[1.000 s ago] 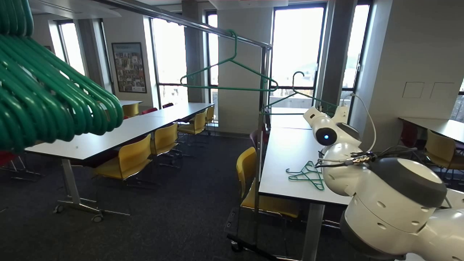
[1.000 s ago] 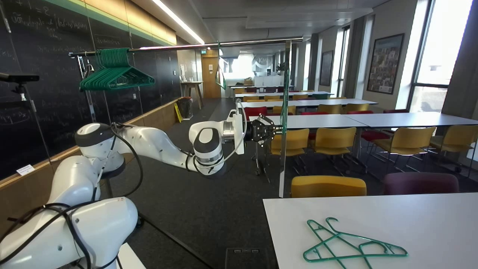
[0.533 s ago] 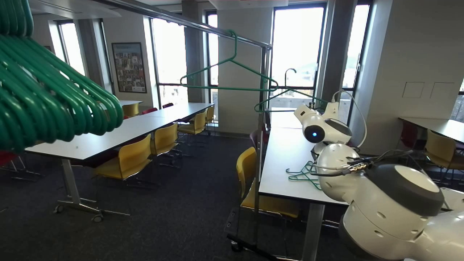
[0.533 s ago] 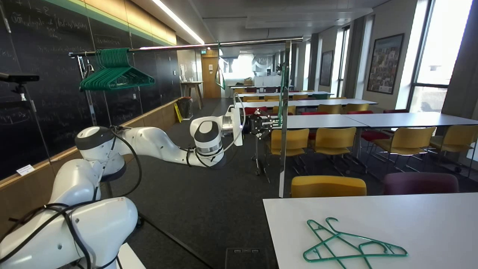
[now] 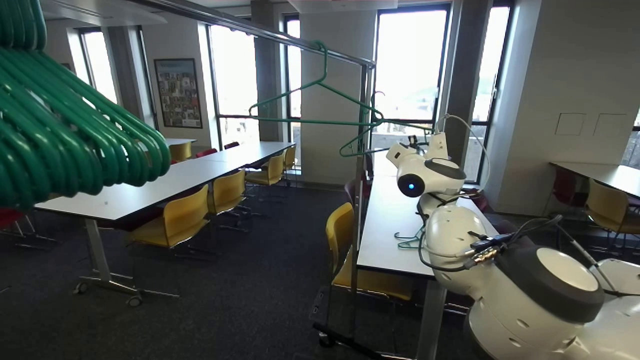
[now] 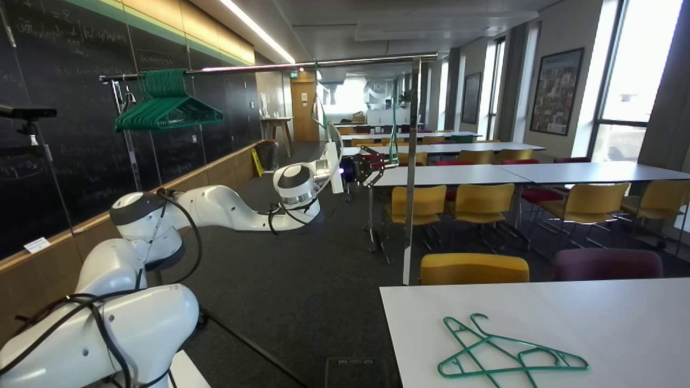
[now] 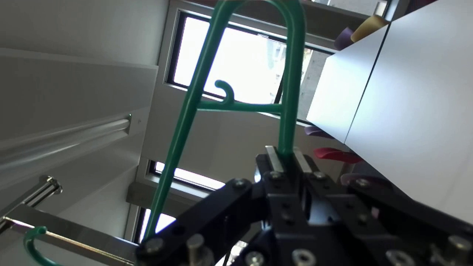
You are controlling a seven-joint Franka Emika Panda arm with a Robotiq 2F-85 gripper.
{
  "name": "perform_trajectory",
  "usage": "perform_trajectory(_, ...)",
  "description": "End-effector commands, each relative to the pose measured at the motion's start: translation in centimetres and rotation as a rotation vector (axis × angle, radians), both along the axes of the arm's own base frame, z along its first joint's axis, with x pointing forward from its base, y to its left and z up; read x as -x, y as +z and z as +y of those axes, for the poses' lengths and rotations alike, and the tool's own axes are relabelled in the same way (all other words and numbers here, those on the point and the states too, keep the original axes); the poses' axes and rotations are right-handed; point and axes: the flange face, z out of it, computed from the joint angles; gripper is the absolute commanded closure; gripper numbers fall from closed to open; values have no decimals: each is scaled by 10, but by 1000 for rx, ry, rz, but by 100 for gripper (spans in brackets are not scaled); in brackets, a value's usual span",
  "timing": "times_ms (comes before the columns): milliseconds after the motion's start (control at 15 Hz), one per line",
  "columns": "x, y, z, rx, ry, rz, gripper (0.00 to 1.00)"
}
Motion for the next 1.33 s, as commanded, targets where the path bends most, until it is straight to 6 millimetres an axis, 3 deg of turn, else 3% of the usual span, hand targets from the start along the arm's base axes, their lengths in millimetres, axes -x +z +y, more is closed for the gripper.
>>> perform_trajectory(0, -13, 20, 13, 106, -55, 59, 98)
perform_trajectory(400, -26, 35, 33, 183, -71, 98, 98)
perform_trajectory(600, -23, 76, 34, 174, -63, 84, 98)
perform_trajectory(1000, 7, 184, 19, 131, -76, 16, 98)
perform_trajectory(1267, 9, 215, 7, 102, -99, 1, 98)
